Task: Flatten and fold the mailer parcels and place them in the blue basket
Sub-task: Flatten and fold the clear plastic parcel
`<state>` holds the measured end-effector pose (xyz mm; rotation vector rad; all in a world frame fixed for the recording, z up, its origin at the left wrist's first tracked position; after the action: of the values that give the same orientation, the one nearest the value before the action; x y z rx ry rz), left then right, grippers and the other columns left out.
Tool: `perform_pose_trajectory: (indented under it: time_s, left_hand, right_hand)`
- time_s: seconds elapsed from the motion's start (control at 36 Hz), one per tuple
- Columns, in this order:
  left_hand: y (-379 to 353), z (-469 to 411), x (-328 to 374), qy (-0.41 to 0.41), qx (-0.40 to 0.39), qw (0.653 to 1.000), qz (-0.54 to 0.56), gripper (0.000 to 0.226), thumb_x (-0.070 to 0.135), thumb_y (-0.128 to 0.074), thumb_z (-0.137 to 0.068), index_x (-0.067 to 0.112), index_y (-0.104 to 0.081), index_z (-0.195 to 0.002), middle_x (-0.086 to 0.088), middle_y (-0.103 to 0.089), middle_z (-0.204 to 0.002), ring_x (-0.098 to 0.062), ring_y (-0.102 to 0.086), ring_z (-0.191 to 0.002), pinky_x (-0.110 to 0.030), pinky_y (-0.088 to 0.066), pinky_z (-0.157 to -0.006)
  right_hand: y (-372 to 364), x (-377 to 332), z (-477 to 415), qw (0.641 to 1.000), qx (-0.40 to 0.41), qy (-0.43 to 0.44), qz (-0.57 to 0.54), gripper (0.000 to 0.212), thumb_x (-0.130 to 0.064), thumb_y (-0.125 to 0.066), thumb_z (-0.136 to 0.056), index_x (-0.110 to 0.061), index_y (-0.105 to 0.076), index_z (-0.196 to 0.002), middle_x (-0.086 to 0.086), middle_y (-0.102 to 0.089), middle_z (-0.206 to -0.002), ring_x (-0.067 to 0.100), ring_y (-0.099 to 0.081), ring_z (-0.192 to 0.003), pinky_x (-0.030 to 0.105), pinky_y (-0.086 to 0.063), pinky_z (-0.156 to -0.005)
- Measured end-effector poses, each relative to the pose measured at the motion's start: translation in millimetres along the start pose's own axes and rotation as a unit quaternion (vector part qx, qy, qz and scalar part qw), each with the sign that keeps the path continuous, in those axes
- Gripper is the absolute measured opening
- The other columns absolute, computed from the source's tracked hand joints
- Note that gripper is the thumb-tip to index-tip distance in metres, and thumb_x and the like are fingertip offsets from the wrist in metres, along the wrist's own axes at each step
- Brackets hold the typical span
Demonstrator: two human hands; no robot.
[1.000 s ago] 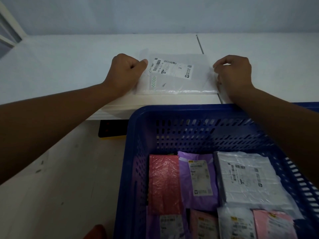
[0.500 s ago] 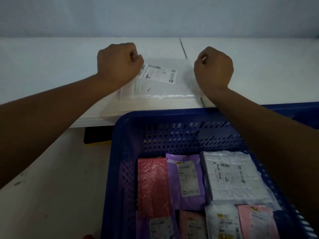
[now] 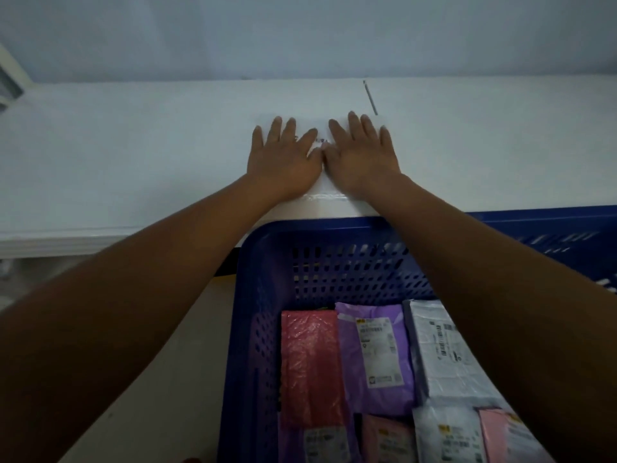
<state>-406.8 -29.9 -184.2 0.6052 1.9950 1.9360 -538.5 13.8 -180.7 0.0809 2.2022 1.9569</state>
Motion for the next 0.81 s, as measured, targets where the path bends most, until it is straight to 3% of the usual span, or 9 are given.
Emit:
perform_pose_trajectory:
  time_s: [0.36,0.81]
  left_hand:
    - [-1.6,-2.0,0.5,-0.016,-0.019,1.000,-0.007,0.061,0.053,-0.008,-0.102,0.032,-0.001,-0.158,-0.003,0.012,-0.166,-0.023,0.011,-0.153,-0.051,0.006,-0.122]
    - [-1.3,-3.8,2.0,-0.018,-0.030,0.999,-0.006,0.061,0.050,-0.007,-0.101,0.030,-0.004,-0.159,-0.003,0.002,-0.167,-0.024,0.003,-0.153,-0.054,0.003,-0.122]
  right_hand:
    - [-5.8,1.3,-4.6,0.998,-0.060,-0.007,0.019,0.063,-0.053,-0.011,-0.101,-0.029,-0.004,-0.158,0.008,0.003,-0.167,0.026,0.005,-0.153,0.053,0.001,-0.122]
    - [-5.2,1.3,-5.8,0.998,-0.062,-0.007,0.015,0.062,-0.053,-0.010,-0.101,-0.029,-0.008,-0.158,0.008,-0.002,-0.166,0.026,0.000,-0.153,0.054,-0.002,-0.122]
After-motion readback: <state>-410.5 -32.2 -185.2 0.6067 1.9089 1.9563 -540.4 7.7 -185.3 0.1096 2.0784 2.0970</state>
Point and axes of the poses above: each hand's wrist, its own z-axis away from the middle knuckle, its own y-axis out of the back of the hand, x = y × z, the point moved 5 cm from there along -z, towards the middle knuckle
